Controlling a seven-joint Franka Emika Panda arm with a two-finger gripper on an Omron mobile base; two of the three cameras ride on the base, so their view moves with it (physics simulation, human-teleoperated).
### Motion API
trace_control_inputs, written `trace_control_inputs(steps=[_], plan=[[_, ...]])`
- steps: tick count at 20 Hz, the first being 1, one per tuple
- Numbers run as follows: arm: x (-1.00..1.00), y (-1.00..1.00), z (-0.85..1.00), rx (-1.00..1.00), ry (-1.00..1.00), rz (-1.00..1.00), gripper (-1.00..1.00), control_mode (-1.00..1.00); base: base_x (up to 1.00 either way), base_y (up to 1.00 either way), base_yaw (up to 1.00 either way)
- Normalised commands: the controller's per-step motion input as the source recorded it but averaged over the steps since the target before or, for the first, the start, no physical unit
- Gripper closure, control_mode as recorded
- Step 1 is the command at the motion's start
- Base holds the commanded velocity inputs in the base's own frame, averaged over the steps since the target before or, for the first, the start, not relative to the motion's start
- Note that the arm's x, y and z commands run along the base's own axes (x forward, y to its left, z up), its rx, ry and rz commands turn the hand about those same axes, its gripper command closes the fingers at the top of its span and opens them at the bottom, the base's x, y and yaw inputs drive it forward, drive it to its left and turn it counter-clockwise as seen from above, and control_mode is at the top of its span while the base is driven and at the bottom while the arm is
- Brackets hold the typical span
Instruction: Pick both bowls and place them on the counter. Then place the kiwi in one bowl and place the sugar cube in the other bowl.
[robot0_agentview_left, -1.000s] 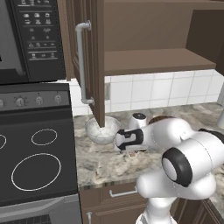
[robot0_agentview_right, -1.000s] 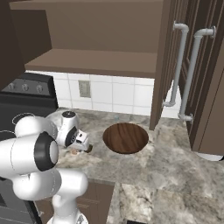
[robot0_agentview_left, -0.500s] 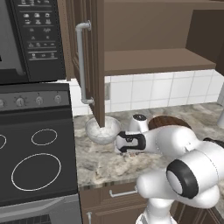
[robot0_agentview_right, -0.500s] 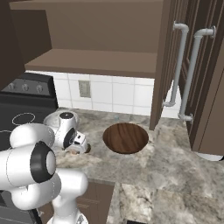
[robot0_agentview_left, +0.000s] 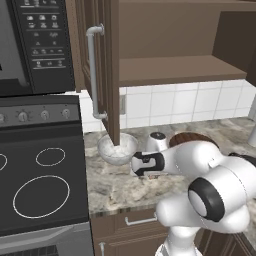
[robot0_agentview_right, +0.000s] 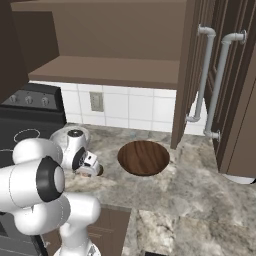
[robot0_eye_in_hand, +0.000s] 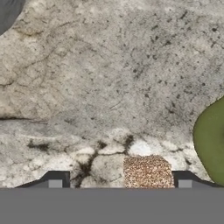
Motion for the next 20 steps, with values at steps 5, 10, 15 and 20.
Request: trace_control_inputs(steps=[5,10,15,20], plan=[[-0.03,-0.06,-0.18,0.0,0.0,0.0,1.0,-1.0,0.0,0.0,0.0],[-0.17,-0.09,-0.15,0.0,0.0,0.0,1.0,-1.0,0.0,0.0,0.0],[-0.19,-0.12,-0.05,0.0,-0.01,0.0,1.0,-1.0,0.0,0.0,0.0],[-0.25,-0.12,0.18,0.0,-0.03,0.0,1.0,-1.0,0.0,0.0,0.0]])
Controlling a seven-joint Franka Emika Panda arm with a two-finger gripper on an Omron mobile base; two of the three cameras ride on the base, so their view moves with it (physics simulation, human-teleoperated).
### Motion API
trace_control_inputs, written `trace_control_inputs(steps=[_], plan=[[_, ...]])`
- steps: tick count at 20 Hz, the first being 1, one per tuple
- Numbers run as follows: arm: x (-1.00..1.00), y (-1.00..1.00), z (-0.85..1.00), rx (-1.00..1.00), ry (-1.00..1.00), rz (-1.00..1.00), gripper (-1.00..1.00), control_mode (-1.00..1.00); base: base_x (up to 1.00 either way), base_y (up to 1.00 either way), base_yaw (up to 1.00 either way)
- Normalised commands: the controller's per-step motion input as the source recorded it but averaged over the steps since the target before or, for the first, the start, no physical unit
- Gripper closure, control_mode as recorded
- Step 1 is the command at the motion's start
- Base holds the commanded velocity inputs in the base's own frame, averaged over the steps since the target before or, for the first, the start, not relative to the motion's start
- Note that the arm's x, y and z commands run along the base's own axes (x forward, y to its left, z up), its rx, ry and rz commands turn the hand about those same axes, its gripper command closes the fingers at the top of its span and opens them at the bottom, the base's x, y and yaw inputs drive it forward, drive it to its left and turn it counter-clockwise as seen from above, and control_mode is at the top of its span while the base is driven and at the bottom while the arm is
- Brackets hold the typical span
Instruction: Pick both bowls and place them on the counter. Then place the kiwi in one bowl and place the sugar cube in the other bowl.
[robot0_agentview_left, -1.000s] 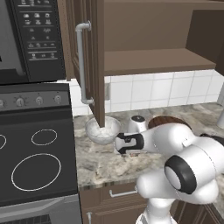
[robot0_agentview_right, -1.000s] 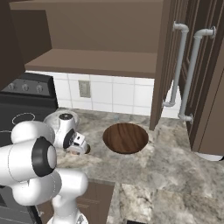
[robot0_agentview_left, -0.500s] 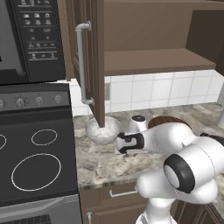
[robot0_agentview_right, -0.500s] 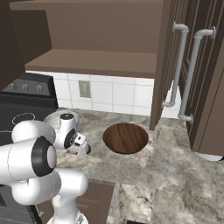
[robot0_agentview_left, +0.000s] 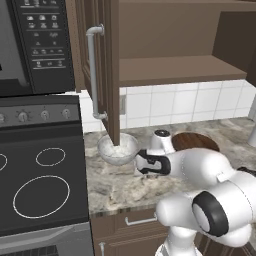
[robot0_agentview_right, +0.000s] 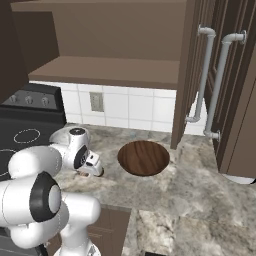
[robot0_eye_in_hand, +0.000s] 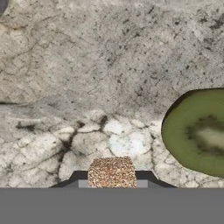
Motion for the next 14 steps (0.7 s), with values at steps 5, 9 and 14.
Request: trace_control_inputs(steps=[5,9,14], plan=[[-0.21,-0.07,0.48,0.0,-0.02,0.0,1.0,-1.0,0.0,0.0,0.0],[-0.23,-0.02,0.54,0.01,0.0,0.0,1.0,-1.0,0.0,0.0,0.0],[-0.27,0.0,0.44,0.04,-0.13,0.01,1.0,-1.0,0.0,0.0,0.0]])
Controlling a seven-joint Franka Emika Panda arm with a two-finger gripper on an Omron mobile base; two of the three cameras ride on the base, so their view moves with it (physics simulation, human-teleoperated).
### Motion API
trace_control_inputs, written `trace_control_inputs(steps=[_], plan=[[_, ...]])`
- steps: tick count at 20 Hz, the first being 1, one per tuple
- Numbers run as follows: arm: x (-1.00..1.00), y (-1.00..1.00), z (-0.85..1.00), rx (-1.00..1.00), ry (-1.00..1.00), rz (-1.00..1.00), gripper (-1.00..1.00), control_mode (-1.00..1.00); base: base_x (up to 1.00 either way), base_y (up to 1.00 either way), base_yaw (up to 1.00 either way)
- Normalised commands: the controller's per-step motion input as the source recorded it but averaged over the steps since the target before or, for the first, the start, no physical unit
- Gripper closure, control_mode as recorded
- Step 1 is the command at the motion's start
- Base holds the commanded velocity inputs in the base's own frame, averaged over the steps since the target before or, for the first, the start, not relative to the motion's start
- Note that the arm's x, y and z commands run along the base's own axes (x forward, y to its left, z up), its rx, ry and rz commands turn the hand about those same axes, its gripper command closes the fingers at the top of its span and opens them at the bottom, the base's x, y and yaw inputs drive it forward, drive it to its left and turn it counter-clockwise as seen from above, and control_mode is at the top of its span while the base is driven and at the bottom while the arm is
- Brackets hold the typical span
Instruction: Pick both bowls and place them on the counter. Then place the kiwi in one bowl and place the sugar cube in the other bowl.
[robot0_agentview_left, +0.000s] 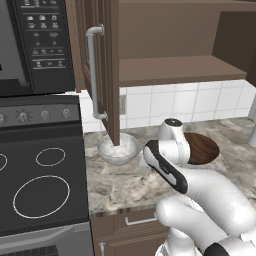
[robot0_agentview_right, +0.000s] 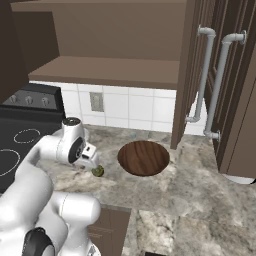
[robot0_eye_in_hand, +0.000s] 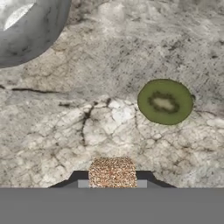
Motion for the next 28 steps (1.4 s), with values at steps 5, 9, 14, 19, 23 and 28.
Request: trace_control_inputs(steps=[5,9,14,19,23,28], plan=[[-0.23,0.0,0.41,0.06,-0.32,0.05,1.0,-1.0,0.0,0.0,0.0],[-0.03,0.03,0.33,0.07,-0.31,0.05,1.0,-1.0,0.0,0.0,0.0],[0.07,0.02,0.42,0.11,-0.14,0.03,1.0,-1.0,0.0,0.0,0.0],[0.08,0.16,0.49,0.07,-0.04,0.01,1.0,-1.0,0.0,0.0,0.0],[0.19,0.18,0.23,0.01,-0.04,0.0,1.0,-1.0,0.0,0.0,0.0],[0.39,0.25,0.02,0.02,-0.02,0.0,1.0,-1.0,0.0,0.0,0.0]])
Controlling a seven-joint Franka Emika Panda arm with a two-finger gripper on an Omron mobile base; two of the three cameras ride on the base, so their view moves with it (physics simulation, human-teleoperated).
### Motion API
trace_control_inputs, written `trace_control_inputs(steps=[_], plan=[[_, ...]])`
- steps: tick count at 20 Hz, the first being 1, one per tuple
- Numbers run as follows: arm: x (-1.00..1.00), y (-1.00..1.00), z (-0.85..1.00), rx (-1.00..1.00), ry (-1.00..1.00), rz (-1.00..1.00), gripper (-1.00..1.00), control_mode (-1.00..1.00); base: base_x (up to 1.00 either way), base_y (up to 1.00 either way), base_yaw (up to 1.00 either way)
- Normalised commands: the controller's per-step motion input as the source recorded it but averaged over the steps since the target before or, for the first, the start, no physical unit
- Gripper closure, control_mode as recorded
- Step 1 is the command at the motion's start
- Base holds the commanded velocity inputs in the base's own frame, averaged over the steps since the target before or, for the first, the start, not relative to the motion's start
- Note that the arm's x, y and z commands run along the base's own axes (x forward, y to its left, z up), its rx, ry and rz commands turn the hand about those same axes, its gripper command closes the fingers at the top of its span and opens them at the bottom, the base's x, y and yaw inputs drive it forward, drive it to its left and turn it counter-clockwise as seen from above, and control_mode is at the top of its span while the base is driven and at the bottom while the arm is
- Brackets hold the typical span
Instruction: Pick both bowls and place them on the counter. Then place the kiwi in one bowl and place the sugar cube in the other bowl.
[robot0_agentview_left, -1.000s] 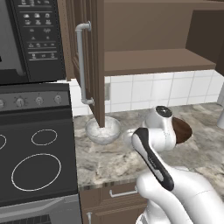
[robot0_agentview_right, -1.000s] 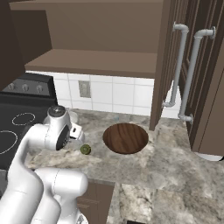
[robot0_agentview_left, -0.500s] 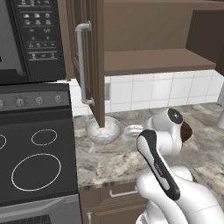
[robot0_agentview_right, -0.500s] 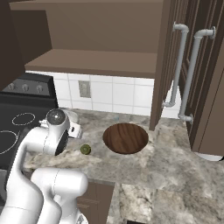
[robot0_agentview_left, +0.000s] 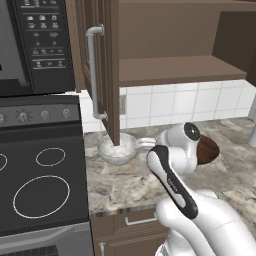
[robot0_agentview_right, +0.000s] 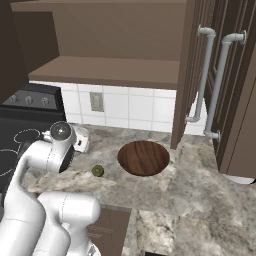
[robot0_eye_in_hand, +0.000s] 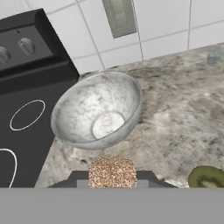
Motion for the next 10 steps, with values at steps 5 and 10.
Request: trace_control_inputs(steps=[5,10], plan=[[0.42,0.3,0.06,0.0,0.0,0.0,1.0,-1.0,0.0,0.0,0.0],[0.4,0.29,0.09,0.0,0.03,0.0,1.0,-1.0,0.0,0.0,0.0]])
